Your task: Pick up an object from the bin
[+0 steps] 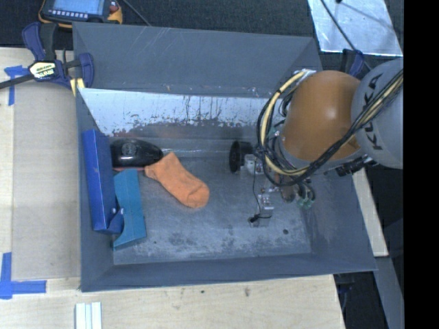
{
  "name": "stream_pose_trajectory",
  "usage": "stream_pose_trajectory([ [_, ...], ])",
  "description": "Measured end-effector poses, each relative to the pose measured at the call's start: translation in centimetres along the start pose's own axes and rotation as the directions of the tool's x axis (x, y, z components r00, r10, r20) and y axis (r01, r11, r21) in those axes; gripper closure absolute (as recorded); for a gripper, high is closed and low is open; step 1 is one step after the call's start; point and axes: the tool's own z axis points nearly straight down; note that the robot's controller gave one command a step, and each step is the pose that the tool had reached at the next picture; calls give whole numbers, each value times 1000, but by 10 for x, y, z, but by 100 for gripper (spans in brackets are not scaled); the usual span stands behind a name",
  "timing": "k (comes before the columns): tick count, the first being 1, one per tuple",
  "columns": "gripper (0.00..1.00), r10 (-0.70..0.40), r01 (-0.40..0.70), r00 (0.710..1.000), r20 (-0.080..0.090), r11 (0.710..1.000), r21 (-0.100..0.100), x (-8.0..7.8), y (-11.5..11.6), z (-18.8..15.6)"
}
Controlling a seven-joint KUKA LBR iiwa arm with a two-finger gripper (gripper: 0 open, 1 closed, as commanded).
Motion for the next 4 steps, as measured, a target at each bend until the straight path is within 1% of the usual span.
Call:
stream_pose_trajectory([
  [1, 0, 0, 0, 1000, 8, 1000, 0, -2, 0, -5],
  [2, 0, 35, -35, 999, 12, 999, -1, -26, 68, 35],
  [3, 0, 14, -14, 1000, 10, 1000, -3, -31, 116, 53],
  [4, 0, 180, -180, 984, 9, 984, -3, -50, 116, 29],
])
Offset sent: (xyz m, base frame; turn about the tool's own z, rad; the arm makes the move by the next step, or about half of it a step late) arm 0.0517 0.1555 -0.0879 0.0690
